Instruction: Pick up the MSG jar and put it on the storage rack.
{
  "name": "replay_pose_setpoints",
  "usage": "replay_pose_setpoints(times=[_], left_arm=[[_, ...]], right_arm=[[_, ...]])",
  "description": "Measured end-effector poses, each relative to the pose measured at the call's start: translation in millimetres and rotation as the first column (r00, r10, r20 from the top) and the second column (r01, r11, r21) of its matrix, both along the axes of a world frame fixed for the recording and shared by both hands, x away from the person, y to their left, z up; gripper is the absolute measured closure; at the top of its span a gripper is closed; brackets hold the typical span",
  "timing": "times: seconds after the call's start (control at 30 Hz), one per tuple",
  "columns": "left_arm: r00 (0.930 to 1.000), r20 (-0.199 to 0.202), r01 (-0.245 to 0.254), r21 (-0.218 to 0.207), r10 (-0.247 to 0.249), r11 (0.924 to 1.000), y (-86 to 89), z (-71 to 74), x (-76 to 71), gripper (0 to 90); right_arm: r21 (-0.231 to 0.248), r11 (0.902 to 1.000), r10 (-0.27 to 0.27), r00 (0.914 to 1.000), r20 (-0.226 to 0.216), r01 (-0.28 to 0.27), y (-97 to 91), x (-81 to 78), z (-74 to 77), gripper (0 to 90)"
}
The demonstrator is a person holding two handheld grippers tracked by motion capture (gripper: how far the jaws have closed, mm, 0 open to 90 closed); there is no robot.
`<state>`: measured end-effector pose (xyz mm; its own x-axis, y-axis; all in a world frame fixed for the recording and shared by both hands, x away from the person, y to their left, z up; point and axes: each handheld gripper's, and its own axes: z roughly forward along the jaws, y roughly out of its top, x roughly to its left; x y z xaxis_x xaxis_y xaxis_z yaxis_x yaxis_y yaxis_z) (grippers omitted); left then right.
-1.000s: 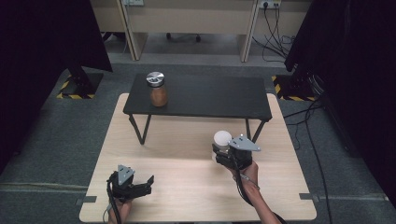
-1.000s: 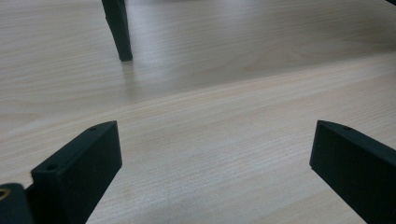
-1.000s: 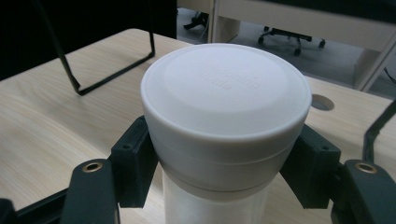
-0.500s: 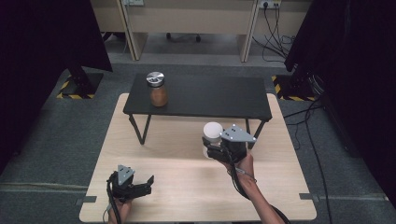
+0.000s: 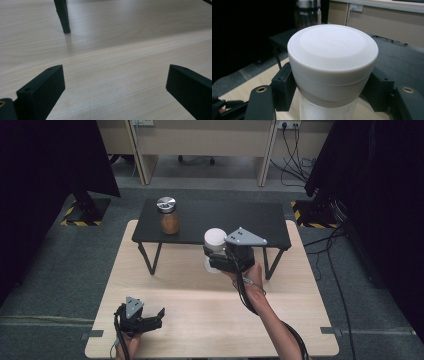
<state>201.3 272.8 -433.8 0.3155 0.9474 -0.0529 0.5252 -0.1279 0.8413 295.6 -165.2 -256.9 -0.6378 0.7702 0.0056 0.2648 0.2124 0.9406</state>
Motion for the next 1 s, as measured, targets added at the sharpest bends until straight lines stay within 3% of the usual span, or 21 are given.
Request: replay_pose_setpoints(times=[0.47, 1.0], left_arm=[[1.0000, 0.000, 0.003, -0.002, -0.003, 1.0000, 0.9, 0.1, 0.2, 1.4], [1.0000, -0.001, 0.005, -0.007, -0.005, 1.0000, 2.2, -0.3, 1.3, 1.5]], right_arm=[[0.020, 0.9998, -0.001, 0.9998, 0.021, 0.000, 23.0, 24.1, 45.6, 34.9], [0.017, 0.9941, -0.108, 0.9942, 0.006, 0.107, 43.8, 61.4, 49.1, 34.9]])
